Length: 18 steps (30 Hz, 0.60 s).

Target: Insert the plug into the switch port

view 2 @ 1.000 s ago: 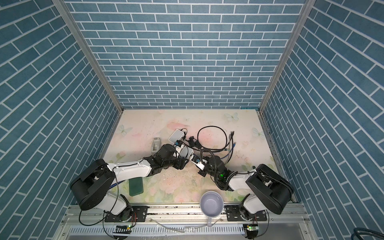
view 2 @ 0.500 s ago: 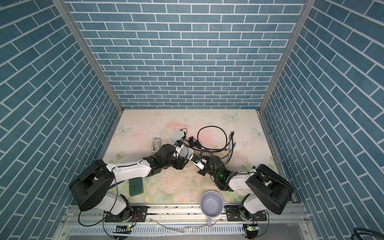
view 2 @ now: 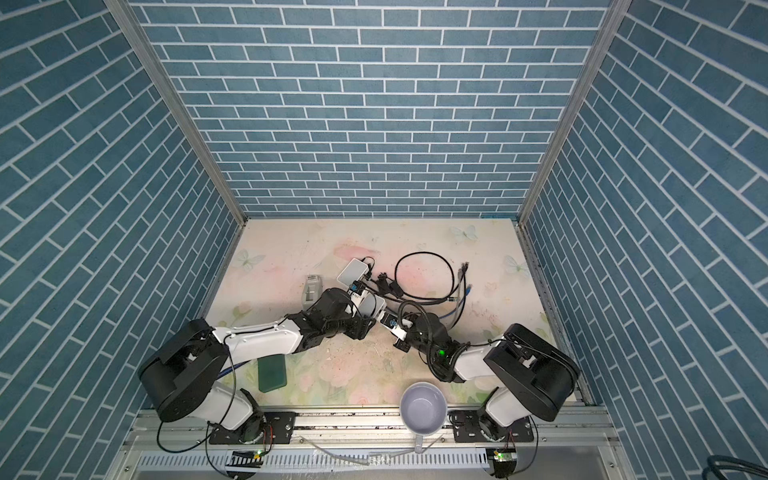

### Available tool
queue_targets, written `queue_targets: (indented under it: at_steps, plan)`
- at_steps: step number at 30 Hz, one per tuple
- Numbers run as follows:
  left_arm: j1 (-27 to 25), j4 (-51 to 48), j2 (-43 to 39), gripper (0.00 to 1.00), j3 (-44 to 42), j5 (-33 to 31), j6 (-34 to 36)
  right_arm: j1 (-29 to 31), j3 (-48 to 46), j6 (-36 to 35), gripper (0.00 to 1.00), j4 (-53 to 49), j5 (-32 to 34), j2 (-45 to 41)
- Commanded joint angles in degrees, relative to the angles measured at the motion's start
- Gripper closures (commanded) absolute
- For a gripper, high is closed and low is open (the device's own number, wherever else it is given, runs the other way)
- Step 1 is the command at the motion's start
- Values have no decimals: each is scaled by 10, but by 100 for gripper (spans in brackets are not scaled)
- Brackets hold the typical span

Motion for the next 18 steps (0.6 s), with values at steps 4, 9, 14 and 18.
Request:
queue_targets:
  at_steps: [4, 9, 14, 18]
  plan:
    - [-32, 48, -17, 59, 8, 109, 36, 15, 17, -21, 100, 85, -15, 24]
    - [-32, 98, -32, 60, -8, 139, 17, 22, 17, -16, 100, 106, 5, 35]
    - [-32, 120, -53, 61, -11, 164, 10, 23, 0, -10, 100, 133, 36, 40]
    - [-32, 110, -58, 61, -8, 195, 20, 23, -21, -2, 100, 172, 34, 42]
